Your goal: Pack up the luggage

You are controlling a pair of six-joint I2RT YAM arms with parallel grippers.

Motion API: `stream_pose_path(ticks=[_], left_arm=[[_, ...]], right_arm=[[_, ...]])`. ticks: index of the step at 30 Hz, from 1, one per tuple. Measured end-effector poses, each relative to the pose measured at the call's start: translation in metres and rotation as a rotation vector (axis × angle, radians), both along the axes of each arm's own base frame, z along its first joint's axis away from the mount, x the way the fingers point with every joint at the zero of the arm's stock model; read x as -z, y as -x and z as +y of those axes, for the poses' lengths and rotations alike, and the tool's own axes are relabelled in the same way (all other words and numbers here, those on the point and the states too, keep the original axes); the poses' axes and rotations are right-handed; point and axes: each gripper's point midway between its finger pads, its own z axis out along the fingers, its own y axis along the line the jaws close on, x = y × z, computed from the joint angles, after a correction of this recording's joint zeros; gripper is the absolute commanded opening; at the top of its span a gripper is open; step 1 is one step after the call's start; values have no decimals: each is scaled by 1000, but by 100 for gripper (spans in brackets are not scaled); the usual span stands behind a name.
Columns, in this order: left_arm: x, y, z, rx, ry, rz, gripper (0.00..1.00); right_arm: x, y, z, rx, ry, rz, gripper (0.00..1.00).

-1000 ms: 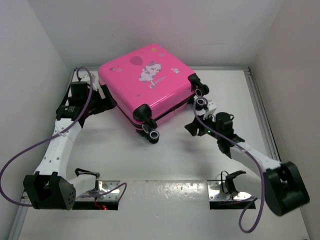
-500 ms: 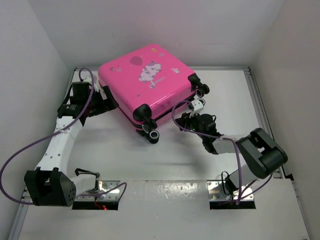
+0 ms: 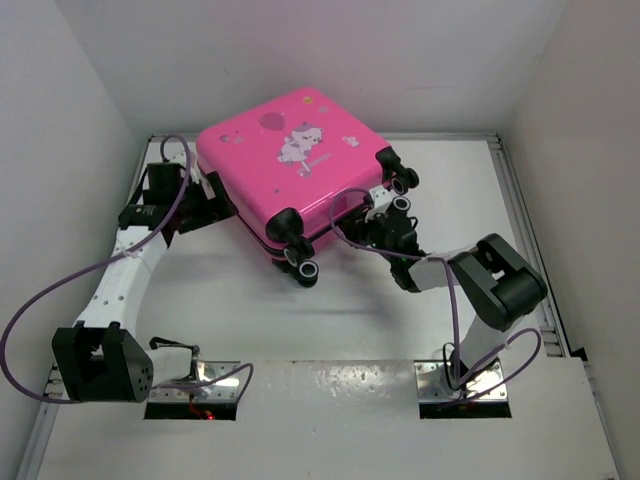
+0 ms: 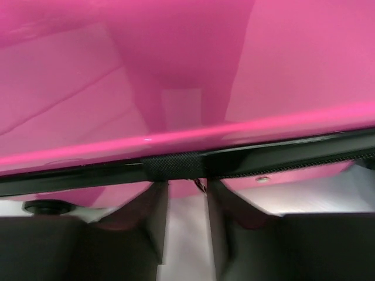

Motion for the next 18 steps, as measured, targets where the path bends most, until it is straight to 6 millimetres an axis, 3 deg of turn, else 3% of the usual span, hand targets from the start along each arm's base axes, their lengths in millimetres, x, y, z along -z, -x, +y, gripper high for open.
stream_pose_path(ticks=[6, 13, 18], left_arm=[[0, -2, -7, 25, 14, 0, 97], [1, 6, -23, 85, 35, 22, 97], [-6, 20, -44, 171, 67, 34, 97]], right_arm=[[6, -1, 7, -34, 5, 4, 0], [5, -8, 11, -43, 10, -1, 0], [4, -25, 30, -59, 25, -12, 0]])
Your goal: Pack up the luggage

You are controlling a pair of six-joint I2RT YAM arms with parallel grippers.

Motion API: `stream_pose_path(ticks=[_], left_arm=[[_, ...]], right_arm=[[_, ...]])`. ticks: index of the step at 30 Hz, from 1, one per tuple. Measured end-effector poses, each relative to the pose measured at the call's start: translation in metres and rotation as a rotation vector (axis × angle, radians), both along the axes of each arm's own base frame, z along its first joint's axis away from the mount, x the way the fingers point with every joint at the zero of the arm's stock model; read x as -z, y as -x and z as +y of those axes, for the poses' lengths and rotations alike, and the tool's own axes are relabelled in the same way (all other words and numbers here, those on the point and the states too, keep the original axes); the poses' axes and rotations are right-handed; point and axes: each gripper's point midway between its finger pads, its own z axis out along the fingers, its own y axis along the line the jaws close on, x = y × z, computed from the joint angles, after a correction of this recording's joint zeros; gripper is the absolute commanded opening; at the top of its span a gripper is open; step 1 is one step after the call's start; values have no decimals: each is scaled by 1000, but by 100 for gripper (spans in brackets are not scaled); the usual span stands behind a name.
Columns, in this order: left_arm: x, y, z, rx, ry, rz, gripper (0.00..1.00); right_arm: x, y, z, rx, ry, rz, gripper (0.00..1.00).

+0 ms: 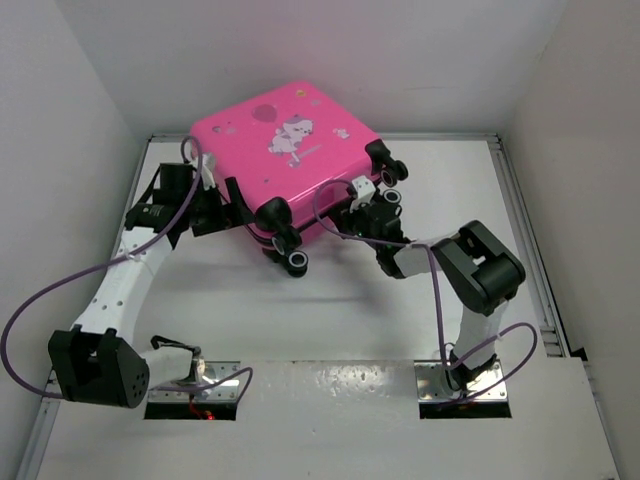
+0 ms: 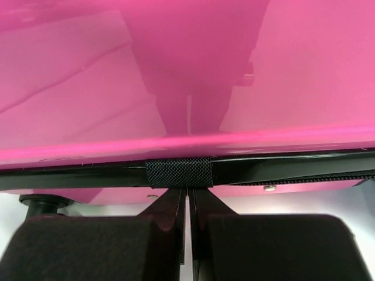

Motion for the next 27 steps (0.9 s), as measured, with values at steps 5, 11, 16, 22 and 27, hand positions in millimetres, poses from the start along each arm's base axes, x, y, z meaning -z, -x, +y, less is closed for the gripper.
stream_pose_path(ticks=[5, 11, 16, 22, 27], left_arm=[[-21, 10, -21, 73, 27, -34, 97], [-30, 0, -25, 55, 20, -56, 97], [3, -11, -26, 30, -9, 48, 92], [31, 1, -32, 28, -67, 130, 78], [31, -5, -31, -15, -74, 126, 29]], right_arm=[[-2, -14, 31, -20, 6, -17, 0], [-1, -5, 59, -58, 6, -28, 0], [-2, -5, 60, -35, 12, -35, 0], [-2, -8, 58, -8, 37, -56, 0], [-1, -9, 54, 17, 57, -66, 0]])
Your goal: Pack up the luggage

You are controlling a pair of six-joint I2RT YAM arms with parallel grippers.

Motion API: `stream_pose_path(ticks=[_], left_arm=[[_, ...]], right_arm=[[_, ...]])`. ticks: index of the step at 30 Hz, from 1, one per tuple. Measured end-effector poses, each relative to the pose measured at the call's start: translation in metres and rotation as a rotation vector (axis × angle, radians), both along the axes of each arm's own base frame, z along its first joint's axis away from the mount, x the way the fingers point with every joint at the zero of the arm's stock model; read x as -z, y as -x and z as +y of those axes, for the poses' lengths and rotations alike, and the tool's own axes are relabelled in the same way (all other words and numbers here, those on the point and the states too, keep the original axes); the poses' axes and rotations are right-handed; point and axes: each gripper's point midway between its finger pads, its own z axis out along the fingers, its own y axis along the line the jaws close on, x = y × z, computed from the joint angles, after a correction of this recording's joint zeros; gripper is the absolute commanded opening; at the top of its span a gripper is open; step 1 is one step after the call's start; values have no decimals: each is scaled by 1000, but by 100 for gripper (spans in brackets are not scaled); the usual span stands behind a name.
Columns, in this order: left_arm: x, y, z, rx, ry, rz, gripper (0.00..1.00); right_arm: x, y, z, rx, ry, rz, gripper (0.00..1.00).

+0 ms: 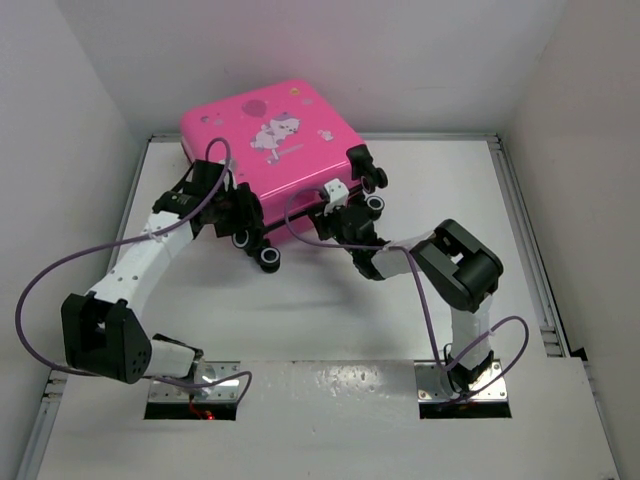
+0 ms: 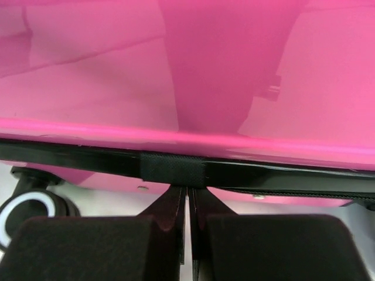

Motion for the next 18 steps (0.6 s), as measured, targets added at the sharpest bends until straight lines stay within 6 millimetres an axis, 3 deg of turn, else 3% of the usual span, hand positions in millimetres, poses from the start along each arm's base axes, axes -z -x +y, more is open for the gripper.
stream_pose_path(ticks=[5, 12, 18], left_arm=[[1, -3, 7, -29, 50, 25, 1], [4, -5, 24, -40, 135, 83, 0], [6, -9, 39, -56, 158, 109, 0]], right_arm=[[1, -5, -16, 47, -3, -10, 0], [-6, -24, -87, 197, -5, -20, 0], [-7, -24, -100, 197, -11, -21, 0]])
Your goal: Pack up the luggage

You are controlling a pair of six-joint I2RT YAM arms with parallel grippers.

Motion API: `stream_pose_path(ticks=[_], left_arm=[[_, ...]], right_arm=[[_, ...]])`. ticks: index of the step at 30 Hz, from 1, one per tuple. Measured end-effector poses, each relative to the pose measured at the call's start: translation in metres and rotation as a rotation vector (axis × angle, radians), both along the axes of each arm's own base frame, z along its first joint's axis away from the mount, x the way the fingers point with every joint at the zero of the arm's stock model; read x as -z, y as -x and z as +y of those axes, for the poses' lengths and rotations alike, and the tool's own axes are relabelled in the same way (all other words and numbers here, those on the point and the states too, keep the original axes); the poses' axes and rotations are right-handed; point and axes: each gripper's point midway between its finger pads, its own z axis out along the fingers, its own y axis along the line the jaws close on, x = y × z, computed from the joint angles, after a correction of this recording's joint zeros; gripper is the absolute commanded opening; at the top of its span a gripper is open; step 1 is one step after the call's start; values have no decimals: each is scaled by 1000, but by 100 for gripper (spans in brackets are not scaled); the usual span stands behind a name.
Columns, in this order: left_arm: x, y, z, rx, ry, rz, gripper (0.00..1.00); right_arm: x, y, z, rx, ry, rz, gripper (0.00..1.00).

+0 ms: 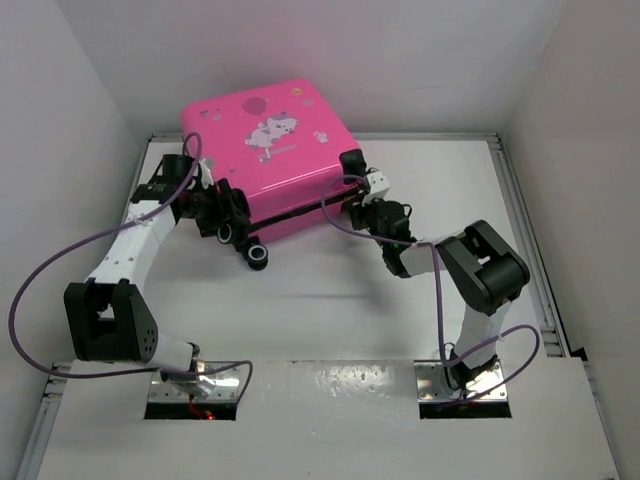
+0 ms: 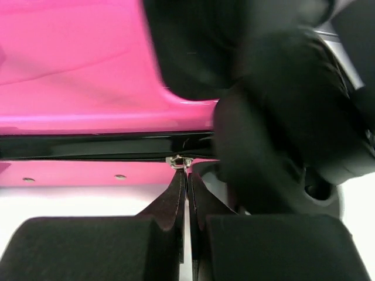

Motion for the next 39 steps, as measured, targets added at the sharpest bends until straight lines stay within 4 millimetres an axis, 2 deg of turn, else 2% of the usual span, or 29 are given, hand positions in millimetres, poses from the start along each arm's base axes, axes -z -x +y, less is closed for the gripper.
stream_pose_path(ticks=[5, 11, 16, 23, 35, 39], left_arm=[[0, -9, 22, -12, -6, -4, 0], [0, -30, 59, -22, -44, -12, 0], [2, -32, 64, 32, -54, 19, 0], [4, -34, 70, 68, -94, 44, 0], [5, -40, 74, 123, -222, 20, 0], [3, -46, 71, 145, -279, -40, 0]], right_arm=[[-3, -3, -16, 17, -8, -5, 0], [-5, -7, -29, 11, -24, -7, 0], [-8, -16, -32, -5, -34, -13, 0], [-8, -65, -41, 8, -36, -40, 0], [-3, -171, -13, 13, -41, -140, 0], [8, -188, -7, 8, -38, -151, 0]])
